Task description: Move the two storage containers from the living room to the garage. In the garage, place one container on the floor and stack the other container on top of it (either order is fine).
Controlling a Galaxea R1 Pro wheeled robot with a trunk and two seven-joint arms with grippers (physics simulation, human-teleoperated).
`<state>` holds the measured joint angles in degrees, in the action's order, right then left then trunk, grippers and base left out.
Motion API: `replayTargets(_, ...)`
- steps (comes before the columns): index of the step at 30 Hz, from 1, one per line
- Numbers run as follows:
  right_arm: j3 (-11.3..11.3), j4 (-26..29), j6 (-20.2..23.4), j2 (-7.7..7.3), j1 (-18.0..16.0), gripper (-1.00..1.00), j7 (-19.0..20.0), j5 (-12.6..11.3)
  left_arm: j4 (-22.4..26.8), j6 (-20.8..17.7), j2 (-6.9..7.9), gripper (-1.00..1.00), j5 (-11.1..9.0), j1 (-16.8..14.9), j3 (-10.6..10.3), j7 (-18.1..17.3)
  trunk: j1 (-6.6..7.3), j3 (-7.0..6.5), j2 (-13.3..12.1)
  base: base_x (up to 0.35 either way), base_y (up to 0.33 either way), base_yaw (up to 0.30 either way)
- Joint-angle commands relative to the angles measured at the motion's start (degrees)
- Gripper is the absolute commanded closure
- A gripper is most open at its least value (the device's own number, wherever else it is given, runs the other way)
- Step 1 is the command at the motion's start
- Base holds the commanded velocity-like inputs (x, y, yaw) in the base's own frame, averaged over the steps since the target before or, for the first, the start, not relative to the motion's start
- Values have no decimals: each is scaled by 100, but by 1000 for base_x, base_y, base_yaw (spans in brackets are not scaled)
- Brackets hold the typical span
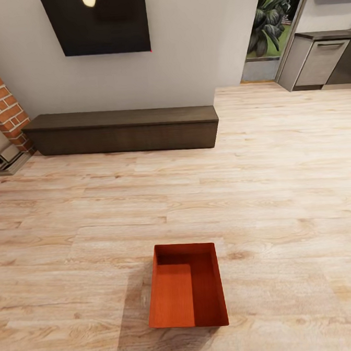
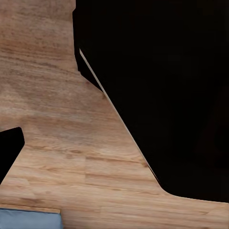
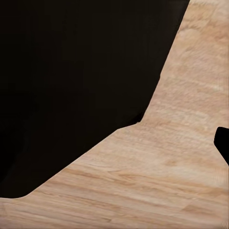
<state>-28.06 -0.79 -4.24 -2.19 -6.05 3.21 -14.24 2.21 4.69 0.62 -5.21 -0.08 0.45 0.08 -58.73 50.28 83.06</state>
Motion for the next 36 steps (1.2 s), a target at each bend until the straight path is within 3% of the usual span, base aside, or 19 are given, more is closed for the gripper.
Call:
replayTargets(1, -39, -9, -26, -1, -3, -100, 25, -59, -2, 14, -1, -100, -53, -1, -1, 0, 0, 3, 1, 0, 0, 0)
replayTargets(8, -49, 11, -37, 14, -3, -100, -11, -23, 30, -6, -22, -100, 22, -1, -47, 51, 0, 3, 1, 0, 0, 0)
replayTargets(11, -50, 220, -17, 77, -5, -100, -22, -15, 399, -24, 7, -100, 44, -1, -68, 87, 0, 3, 1, 0, 0, 0)
replayTargets(15, -45, 1328, 83, 62, -9, -100, -99, -29, 1340, -117, 125, -100, 46, -1, -66, 62, 0, 3, 1, 0, 0, 0)
replayTargets(18, -37, 2206, 396, 53, 0, -100, -386, -35, 2040, -324, 181, -100, 47, -1, -51, 66, 0, 3, 1, 0, 0, 0)
replayTargets(23, -33, 3278, 1429, 99, -90, -100, -969, -43, 3679, -1491, 177, -100, 52, -1, -31, 89, 0, 3, 1, 0, 0, 0)
replayTargets(25, -30, 3528, 1691, 110, -287, -100, -1134, -45, 4314, -1816, 176, -100, 58, -1, -31, 89, 0, 3, 1, 0, 0, 0)
replayTargets(26, -27, 3659, 1848, 121, -574, -100, -1272, -50, 4872, -2087, 175, -100, 84, -2, -42, 89, 0, 3, 1, 0, 0, 0)
replayTargets(28, -25, 3720, 1949, 148, -1013, -100, -1379, -74, 5332, -2438, 153, -100, 169, -28, -51, 81, 0, 3, 1, 0, 0, 0)
replayTargets(31, -23, 3720, 2055, 305, -1648, -100, -1538, -99, 5591, -3177, 30, -100, 266, -610, -57, 107, 0, 3, 1, 0, 0, 0)
replayTargets(32, -19, 3592, 2083, 359, -1951, -100, -1682, -102, 5562, -3385, -112, -100, 281, -996, -66, 114, 0, 3, 1, 0, 0, 0)
replayTargets(33, -18, 3521, 2084, 377, -2057, -100, -1735, -104, 5546, -3434, -168, -100, 286, -1119, -69, 118, 0, 3, 1, 0, 0, 0)
replayTargets(35, -16, 2690, 1988, 590, -2879, -100, -1964, -267, 5450, -3595, -501, -100, 327, -1824, -79, 154, 0, 3, 1, 0, 0, 0)
replayTargets(36, -16, 2383, 1874, 627, -3119, -100, -1990, -410, 5376, -3596, -542, -100, 340, -1990, -79, 165, 0, 3, 1, 0, 0, 0)
